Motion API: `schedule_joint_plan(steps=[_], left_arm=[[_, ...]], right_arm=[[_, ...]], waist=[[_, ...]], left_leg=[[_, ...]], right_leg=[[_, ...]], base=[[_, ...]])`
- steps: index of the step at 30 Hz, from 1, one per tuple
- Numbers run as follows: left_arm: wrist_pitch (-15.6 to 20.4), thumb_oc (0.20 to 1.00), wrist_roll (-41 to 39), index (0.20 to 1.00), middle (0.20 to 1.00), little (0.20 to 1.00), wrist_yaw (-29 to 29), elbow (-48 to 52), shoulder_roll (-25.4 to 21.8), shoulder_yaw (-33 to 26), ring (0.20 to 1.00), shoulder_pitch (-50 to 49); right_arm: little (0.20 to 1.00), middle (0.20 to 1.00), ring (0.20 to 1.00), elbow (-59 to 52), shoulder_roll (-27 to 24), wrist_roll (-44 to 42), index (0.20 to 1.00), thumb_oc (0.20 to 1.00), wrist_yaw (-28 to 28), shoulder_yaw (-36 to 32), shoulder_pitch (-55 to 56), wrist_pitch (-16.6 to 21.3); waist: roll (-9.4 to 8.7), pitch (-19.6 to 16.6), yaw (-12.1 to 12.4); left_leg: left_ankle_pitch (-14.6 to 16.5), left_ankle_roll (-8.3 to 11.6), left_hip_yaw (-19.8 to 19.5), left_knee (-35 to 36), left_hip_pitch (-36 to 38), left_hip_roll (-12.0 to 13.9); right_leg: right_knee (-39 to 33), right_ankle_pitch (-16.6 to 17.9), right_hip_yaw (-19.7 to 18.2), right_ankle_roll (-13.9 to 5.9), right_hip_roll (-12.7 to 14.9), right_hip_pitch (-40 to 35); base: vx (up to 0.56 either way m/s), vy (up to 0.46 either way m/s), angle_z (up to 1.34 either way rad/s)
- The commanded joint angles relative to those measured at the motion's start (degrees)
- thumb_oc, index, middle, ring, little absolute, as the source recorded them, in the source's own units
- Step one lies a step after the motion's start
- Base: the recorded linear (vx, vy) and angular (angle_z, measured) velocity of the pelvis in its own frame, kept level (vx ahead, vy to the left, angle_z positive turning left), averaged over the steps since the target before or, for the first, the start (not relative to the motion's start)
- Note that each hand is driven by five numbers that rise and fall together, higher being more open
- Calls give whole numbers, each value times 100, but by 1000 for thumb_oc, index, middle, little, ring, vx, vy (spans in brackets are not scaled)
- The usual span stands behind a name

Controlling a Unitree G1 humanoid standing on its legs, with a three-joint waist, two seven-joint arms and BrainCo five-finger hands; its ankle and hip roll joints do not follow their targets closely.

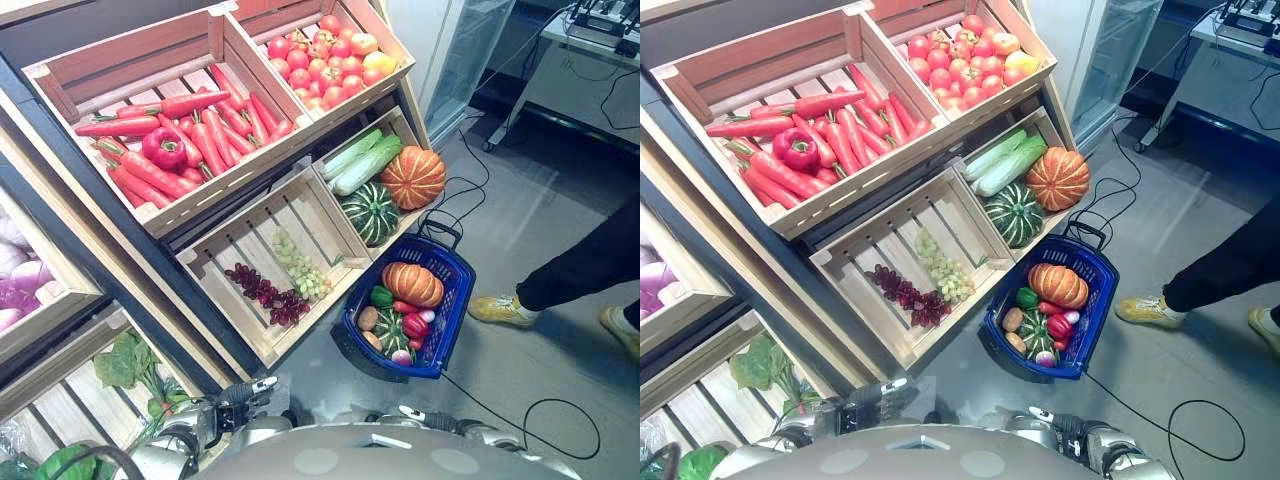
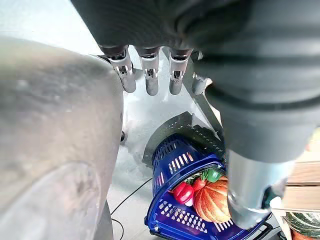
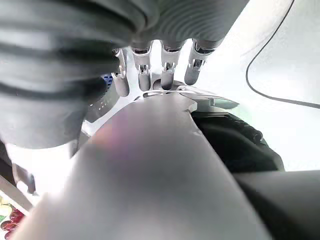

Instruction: Pick up fruits and vegetables into the basket

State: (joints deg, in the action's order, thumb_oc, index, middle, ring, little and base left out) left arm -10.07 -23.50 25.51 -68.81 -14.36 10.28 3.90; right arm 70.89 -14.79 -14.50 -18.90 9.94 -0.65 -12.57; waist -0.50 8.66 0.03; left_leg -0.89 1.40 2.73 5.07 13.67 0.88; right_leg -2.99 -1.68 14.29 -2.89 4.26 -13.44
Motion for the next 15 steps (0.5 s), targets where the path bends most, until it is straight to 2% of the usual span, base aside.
schedule_joint_plan(steps=[1, 11, 13, 15], left_arm=[[-171, 1000, 68, 1000, 1000, 1000, 84, -386, 364, 203, 1000, 147], [175, 1000, 254, 1000, 1000, 1000, 147, -343, 332, 249, 1000, 185], [860, 1000, 792, 1000, 1000, 1000, -71, -326, 295, 345, 1000, 194], [1356, 1000, 892, 1000, 1000, 1000, -361, -252, 269, 456, 1000, 221]], right_arm=[[1000, 1000, 1000, 256, 101, -144, 1000, 1000, -151, 143, -344, -10], [1000, 1000, 1000, 275, 67, -116, 1000, 1000, -206, 151, -394, 17], [1000, 1000, 1000, 288, 55, -88, 1000, 1000, -198, 184, -408, 71], [1000, 1000, 1000, 266, 47, -81, 1000, 1000, -139, 232, -415, 137]], waist=[[-28, 135, 81], [-23, 184, 73], [-15, 187, 68], [-4, 186, 48]], left_leg=[[698, -270, 520, -199, -63, -340], [707, -277, 539, -213, -86, -331], [700, -272, 543, -218, -88, -322], [695, -265, 545, -214, -82, -312]], right_leg=[[343, -260, -162, -165, -6, 227], [360, -254, -186, -178, -9, 268], [367, -255, -189, -173, -13, 271], [371, -254, -208, -181, -19, 273]], base=[[-2, 12, 100], [0, 0, 0], [40, -11, 0], [60, -3, 0]])
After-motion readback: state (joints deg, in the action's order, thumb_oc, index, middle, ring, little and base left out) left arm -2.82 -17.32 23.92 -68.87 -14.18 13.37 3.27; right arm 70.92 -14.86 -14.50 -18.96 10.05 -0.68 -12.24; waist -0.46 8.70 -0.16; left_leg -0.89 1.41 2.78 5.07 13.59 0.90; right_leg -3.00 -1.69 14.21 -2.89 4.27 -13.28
